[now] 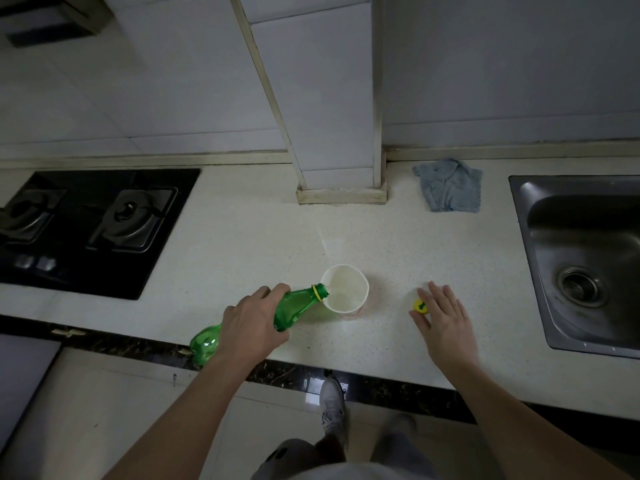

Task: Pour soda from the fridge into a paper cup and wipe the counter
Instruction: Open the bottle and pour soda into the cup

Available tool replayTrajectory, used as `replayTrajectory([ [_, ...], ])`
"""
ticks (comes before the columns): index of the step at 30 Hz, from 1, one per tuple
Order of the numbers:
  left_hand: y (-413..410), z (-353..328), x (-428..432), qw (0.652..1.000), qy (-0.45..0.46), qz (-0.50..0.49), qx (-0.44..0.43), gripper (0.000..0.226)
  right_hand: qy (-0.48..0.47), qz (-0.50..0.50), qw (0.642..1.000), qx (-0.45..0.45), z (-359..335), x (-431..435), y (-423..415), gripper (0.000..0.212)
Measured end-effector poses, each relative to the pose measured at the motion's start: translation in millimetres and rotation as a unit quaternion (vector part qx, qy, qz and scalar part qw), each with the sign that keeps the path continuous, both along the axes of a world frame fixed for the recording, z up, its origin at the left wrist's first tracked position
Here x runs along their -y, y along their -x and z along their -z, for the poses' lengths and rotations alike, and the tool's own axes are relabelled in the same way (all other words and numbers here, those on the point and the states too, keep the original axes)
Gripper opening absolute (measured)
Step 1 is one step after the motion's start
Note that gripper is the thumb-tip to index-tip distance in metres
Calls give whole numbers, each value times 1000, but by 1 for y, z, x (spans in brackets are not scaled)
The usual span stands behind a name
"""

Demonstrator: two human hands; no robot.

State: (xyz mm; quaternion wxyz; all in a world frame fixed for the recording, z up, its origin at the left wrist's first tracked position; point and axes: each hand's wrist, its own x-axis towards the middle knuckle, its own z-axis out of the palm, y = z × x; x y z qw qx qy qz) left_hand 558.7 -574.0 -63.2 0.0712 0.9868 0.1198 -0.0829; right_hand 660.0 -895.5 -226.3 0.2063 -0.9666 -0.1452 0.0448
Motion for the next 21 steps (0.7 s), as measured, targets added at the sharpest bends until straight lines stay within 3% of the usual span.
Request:
replayTrajectory([
  [21,3,1,0,1000,-2,-6,-8,63,11,-3,1000,12,-3,0,0,56],
])
